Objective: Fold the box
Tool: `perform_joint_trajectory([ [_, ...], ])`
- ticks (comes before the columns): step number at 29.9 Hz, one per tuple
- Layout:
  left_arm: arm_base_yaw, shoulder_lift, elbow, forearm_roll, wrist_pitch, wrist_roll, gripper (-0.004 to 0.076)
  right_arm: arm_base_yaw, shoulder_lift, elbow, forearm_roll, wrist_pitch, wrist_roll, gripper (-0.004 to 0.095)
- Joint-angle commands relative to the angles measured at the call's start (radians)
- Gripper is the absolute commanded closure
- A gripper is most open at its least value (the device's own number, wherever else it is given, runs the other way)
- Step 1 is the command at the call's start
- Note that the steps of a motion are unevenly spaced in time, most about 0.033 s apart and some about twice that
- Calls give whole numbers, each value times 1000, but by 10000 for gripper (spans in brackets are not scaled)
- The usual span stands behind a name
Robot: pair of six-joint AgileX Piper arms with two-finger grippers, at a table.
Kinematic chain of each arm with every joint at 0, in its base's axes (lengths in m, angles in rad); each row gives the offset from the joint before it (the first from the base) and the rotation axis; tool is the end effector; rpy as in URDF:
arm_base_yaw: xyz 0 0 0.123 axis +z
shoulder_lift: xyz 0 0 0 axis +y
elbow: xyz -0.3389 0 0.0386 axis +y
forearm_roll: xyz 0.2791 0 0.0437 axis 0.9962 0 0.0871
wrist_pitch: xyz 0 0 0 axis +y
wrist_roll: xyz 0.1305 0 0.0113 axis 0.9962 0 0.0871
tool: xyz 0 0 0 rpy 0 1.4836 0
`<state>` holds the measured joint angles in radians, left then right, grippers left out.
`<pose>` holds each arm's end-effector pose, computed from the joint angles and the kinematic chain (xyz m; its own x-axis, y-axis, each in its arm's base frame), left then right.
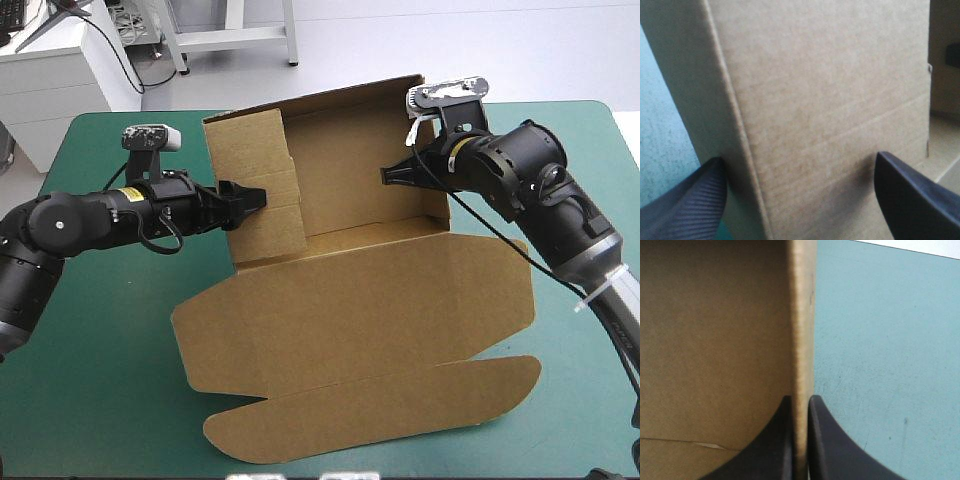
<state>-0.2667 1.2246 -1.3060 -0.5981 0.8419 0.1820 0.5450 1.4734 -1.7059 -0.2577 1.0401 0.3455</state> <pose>0.2705 -0.1310 0.4561 -0.6513 -0.0494 -0.7572 0.4340 0.7943 -0.4251 0.3264 0.1642 0.4879 -0.6187 -0.1340 -0.7741 -0.2373 0.9712 0.0215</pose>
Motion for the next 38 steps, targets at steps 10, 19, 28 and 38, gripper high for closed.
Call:
perform_joint_trajectory([
  [10, -104, -4, -34, 276, -152, -318, 156, 59, -33, -28, -27, -96, 62, 911],
  [19, -104, 51, -34, 283, -204, -319, 157, 59, -33, -28, -35, -96, 71, 911],
  [28, -104, 85, -34, 272, -214, -314, 157, 59, -33, -28, -56, -98, 71, 911],
  [38, -104, 94, -34, 289, -181, -306, 731, 59, -29, -28, -47, -76, 74, 911],
])
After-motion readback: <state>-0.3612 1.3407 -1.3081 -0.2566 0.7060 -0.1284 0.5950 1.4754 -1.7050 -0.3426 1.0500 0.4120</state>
